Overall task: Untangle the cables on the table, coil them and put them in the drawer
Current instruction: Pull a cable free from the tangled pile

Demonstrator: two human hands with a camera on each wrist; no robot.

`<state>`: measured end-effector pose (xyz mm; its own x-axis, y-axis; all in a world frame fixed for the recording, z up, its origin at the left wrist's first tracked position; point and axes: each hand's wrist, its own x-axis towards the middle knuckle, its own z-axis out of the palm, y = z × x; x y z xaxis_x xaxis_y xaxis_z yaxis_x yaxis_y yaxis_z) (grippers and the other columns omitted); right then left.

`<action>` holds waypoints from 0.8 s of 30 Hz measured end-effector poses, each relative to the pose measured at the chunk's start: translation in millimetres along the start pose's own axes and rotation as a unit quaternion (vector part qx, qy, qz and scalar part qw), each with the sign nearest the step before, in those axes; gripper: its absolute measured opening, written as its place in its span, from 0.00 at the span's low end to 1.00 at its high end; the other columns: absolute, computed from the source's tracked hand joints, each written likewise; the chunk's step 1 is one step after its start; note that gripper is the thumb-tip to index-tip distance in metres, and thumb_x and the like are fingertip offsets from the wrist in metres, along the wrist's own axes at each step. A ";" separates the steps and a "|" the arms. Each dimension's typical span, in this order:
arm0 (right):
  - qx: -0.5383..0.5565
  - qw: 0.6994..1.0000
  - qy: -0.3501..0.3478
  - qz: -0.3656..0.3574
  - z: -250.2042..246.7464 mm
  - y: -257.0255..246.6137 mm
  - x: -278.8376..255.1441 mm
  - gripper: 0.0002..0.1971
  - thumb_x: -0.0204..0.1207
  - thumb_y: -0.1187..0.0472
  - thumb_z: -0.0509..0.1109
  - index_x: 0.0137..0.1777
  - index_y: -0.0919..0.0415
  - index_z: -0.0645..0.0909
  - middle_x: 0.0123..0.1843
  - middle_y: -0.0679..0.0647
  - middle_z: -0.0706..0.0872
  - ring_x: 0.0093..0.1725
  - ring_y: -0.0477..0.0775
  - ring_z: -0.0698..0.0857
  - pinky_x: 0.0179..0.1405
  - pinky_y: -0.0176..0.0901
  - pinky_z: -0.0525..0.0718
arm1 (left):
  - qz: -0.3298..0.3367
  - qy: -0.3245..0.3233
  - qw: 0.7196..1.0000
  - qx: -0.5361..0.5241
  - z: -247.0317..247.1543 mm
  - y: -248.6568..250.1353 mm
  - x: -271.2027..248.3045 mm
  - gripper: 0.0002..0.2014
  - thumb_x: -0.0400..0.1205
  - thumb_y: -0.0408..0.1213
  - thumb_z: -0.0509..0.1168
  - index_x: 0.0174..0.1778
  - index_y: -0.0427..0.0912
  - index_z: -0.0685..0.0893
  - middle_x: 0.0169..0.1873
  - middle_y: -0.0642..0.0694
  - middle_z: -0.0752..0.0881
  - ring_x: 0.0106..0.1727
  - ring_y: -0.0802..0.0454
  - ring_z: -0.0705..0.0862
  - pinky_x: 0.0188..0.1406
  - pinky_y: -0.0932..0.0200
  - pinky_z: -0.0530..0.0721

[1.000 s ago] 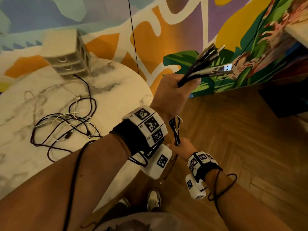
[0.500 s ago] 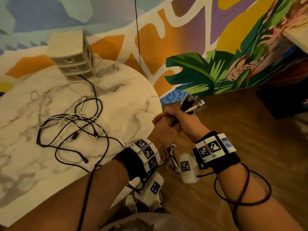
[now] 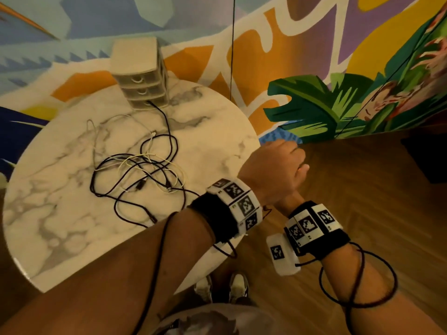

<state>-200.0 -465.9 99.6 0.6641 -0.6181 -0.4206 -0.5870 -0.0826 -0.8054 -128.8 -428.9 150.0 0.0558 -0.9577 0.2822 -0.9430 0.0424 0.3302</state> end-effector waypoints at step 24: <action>0.022 0.990 0.027 -0.133 45.0 -12.3 -3.1 0.15 0.79 0.75 0.56 0.35 0.60 0.76 0.26 0.48 0.80 0.24 0.39 0.74 0.26 0.40 0.71 | -0.085 -0.038 0.996 -0.004 -19.4 -59.5 -44.7 0.17 0.84 0.52 0.57 0.51 0.43 0.82 0.48 0.46 0.83 0.47 0.49 0.79 0.42 0.54 0.73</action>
<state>-174.0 -427.7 92.0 0.7664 -0.6198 -0.1685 -0.3723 -0.2149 -0.9029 -68.8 -383.1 135.2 0.1893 -0.9698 0.1537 -0.9196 -0.1202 0.3740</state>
